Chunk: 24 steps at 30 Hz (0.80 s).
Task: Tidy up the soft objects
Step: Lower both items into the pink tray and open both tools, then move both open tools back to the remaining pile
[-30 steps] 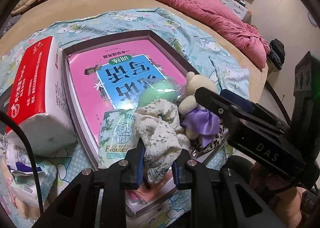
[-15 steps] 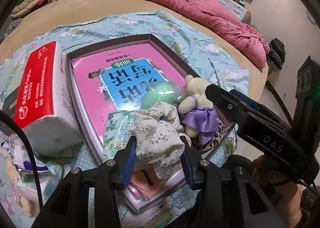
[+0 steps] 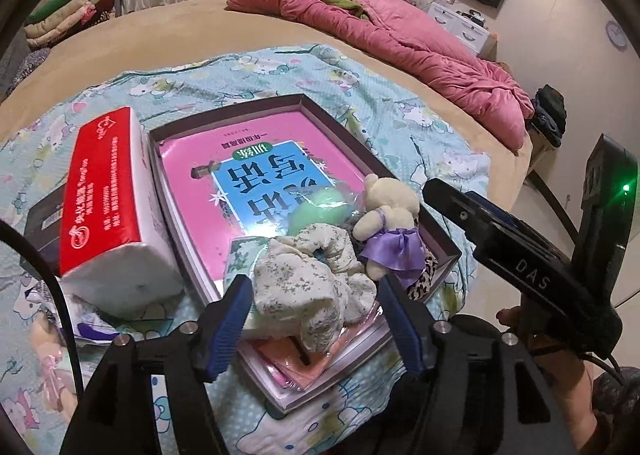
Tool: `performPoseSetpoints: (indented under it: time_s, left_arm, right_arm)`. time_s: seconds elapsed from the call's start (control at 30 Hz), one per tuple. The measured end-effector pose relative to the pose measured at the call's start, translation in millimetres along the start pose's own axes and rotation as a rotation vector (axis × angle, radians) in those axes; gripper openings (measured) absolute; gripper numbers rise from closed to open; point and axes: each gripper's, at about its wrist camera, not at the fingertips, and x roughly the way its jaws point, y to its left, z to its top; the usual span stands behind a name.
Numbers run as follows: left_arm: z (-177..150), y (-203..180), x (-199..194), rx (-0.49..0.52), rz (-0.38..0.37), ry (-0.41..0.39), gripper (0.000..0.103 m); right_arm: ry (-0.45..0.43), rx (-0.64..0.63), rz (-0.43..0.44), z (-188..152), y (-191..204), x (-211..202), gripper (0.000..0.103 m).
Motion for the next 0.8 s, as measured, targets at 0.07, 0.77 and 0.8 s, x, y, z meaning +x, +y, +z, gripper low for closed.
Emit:
performPoseSetpoints:
  time_s: [0.07,0.77,0.8]
  left_arm:
    - [-0.8,0.9,-4.3,0.004,0.015,-0.008,0.067]
    - [-6.3,31.9,-80.9,-0.034,0.141,-0.098,0.075]
    - [-7.1,34.9,-83.9,-0.04,0.143,-0.101,0.075]
  right_arm:
    - [-0.005,-0.004,-0.002,0.0,0.8,-1.6,0.079]
    - [-0.053,-0.159,0.073,10.7,74.3,-47.7,0.08]
    - [-0.051,-0.163,0.08,10.9,79.0,-49.2,0.08]
